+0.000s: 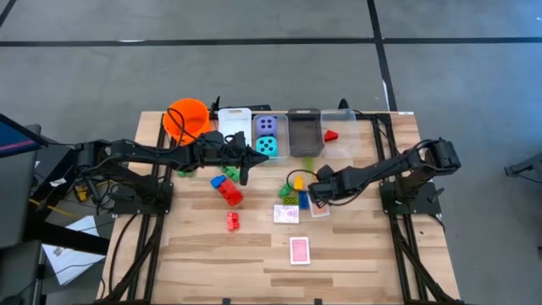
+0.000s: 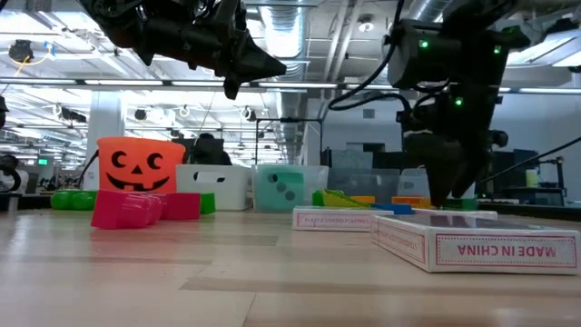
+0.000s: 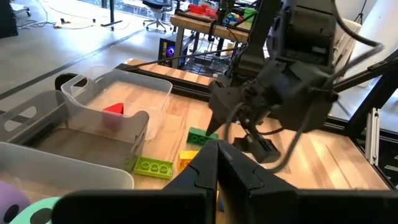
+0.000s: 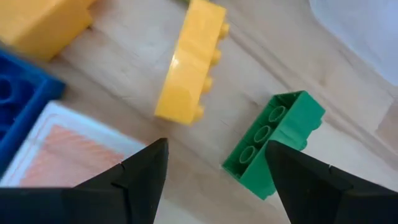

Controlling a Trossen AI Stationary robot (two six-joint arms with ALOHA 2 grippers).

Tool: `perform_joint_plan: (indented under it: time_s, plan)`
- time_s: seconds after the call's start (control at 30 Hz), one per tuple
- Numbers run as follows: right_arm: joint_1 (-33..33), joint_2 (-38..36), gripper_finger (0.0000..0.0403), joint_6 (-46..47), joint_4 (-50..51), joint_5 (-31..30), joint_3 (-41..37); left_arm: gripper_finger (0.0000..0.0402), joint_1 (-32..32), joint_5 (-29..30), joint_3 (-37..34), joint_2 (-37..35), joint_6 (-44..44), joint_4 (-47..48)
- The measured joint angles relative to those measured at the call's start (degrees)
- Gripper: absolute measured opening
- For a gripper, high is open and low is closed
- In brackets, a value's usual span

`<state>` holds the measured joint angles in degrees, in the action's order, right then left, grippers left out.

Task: Pick & Place Toys
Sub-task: Put the small green game piece into the right transparent bin

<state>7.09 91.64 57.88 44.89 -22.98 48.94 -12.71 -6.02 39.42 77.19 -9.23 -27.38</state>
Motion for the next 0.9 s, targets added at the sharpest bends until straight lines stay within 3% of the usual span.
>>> perform_joint_plan:
  time_s: [0.4,0.73,0.9]
  plan:
    - [7.1,-0.1,0.0265,9.5,3.6,-14.3,6.0,0.0,0.0,0.0,0.0,0.0,0.1,0.0]
    - [18.9,0.2,0.0265,48.7,23.4,-28.8,5.8,0.0,0.0,0.0,0.0,0.0,1.7,0.0]
    - [22.7,2.9,0.0265,62.5,24.5,-27.0,2.4,0.0,0.0,0.0,0.0,0.0,1.8,1.4]
